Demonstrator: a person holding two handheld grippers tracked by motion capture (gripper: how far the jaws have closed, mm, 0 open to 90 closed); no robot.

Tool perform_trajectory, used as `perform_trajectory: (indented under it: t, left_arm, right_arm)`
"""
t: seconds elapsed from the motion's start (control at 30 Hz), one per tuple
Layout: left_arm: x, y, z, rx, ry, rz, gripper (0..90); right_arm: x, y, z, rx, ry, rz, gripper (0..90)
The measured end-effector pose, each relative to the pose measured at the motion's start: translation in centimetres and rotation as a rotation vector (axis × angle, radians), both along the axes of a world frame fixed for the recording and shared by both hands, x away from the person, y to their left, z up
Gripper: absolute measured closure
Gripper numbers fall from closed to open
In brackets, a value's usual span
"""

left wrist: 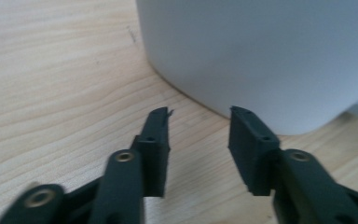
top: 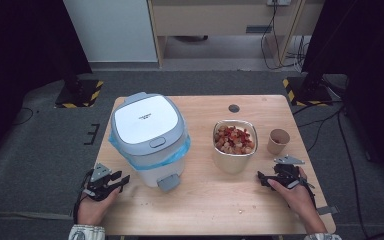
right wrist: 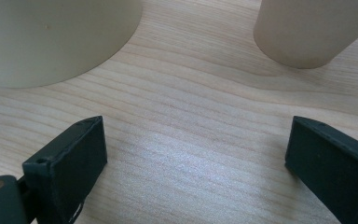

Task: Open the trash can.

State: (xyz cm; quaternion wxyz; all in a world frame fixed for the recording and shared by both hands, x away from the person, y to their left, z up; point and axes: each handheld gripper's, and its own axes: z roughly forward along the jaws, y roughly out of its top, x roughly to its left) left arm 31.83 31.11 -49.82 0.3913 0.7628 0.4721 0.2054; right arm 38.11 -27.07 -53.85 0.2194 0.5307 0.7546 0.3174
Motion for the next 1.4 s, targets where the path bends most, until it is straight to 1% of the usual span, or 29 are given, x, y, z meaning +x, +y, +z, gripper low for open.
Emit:
perform_trajectory:
  t: [0.07, 0.13, 0.2, 0.23, 0.3, 0.37, 0.43, 0.47, 0.57, 0.6, 0.63, 0.7, 0.8, 0.93, 0.97, 1.03, 1.1, 1.13, 1.17, 1.27, 1.3, 1.33, 1.37, 1.4]
  left_arm:
    - [-0.8, -0.3, 0.5, -0.022, -0.014, -0.017, 70.6]
    - [-1.0, -0.4, 0.7, -0.028, -0.017, -0.022, 75.0]
    - [-1.7, -0.5, 1.2, -0.068, -0.023, -0.036, 80.2]
    - [-1.8, -0.6, 1.3, -0.078, -0.025, -0.043, 82.8]
    - [-2.2, -0.8, 1.5, -0.085, -0.027, -0.055, 86.0]
    - [-2.5, -1.1, 1.7, -0.103, -0.031, -0.067, 88.8]
    - [-2.9, -1.6, 1.9, -0.124, -0.031, -0.077, 89.6]
    - [-3.1, -1.9, 1.9, -0.126, -0.033, -0.083, 89.7]
    - [-3.6, -2.9, 2.1, -0.117, -0.043, -0.114, 89.7]
    - [-3.6, -2.9, 2.1, -0.117, -0.043, -0.114, 89.7]
    - [-3.7, -3.6, 2.1, -0.106, -0.047, -0.134, 89.8]
    - [-3.7, -4.1, 2.1, -0.101, -0.049, -0.146, 89.8]
    - [-3.4, -4.9, 1.9, -0.076, -0.045, -0.155, 89.8]
    - [-3.4, -5.6, 1.9, -0.063, -0.056, -0.171, 89.8]
    - [-3.6, -6.2, 2.0, -0.049, -0.064, -0.190, 89.8]
    - [-3.6, -6.7, 2.0, -0.047, -0.071, -0.207, 89.8]
    - [-3.5, -7.2, 2.0, -0.040, -0.074, -0.229, 89.8]
    - [-3.5, -7.2, 2.0, -0.040, -0.074, -0.229, 89.8]
    - [-3.2, -7.7, 2.0, -0.043, -0.069, -0.247, 89.8]
    - [-2.9, -8.6, 1.8, -0.013, -0.066, -0.275, 89.8]
    - [-2.9, -8.6, 1.8, -0.013, -0.066, -0.275, 89.8]
    - [-2.8, -9.0, 1.7, -0.010, -0.063, -0.281, 89.8]
    - [-2.6, -9.9, 1.6, 0.001, -0.060, -0.291, 89.8]
    - [-2.4, -10.3, 1.5, 0.007, -0.060, -0.293, 89.8]
  right_arm:
    - [0.0, 0.0, 0.0, -0.002, -0.001, 0.002, 5.5]
    - [0.0, 0.0, 0.0, -0.002, -0.001, 0.002, 5.5]
    - [0.0, 0.0, 0.0, -0.002, 0.000, 0.003, 5.5]
    - [0.0, 0.0, 0.0, -0.002, -0.001, 0.002, 5.5]
    - [0.0, 0.0, 0.0, -0.002, -0.001, 0.002, 5.5]
    - [0.0, 0.0, 0.0, -0.002, -0.001, 0.002, 5.5]
    - [0.0, 0.0, 0.0, -0.002, -0.001, 0.002, 5.5]
    - [0.0, 0.0, 0.0, -0.002, -0.001, 0.002, 5.5]
    - [0.0, 0.0, 0.0, -0.002, -0.001, 0.002, 5.5]
    - [0.0, 0.0, 0.0, -0.002, -0.001, 0.002, 5.5]
    - [0.0, 0.0, 0.0, -0.002, -0.002, 0.003, 5.5]
    - [0.0, 0.0, 0.0, -0.002, -0.002, 0.003, 5.5]
    - [0.0, 0.0, 0.0, -0.003, -0.002, 0.003, 5.5]
    - [0.0, 0.0, 0.0, -0.003, -0.003, 0.005, 5.5]
    - [0.0, 0.0, 0.0, -0.004, -0.003, 0.005, 5.4]
    - [0.0, 0.0, 0.0, -0.004, -0.003, 0.005, 5.4]
    - [0.0, 0.0, 0.0, -0.004, -0.003, 0.004, 5.5]
    - [0.0, 0.0, 0.0, -0.004, -0.003, 0.004, 5.5]
    - [0.0, 0.0, 0.0, -0.004, -0.003, 0.005, 5.5]
    - [0.0, 0.0, 0.0, -0.004, -0.003, 0.004, 5.4]
    - [0.0, 0.0, 0.0, -0.004, -0.003, 0.004, 5.4]
    - [0.0, 0.0, 0.0, -0.004, -0.003, 0.004, 5.5]
    - [0.0, 0.0, 0.0, -0.004, -0.003, 0.004, 5.5]
    - [0.0, 0.0, 0.0, -0.004, -0.003, 0.004, 5.5]
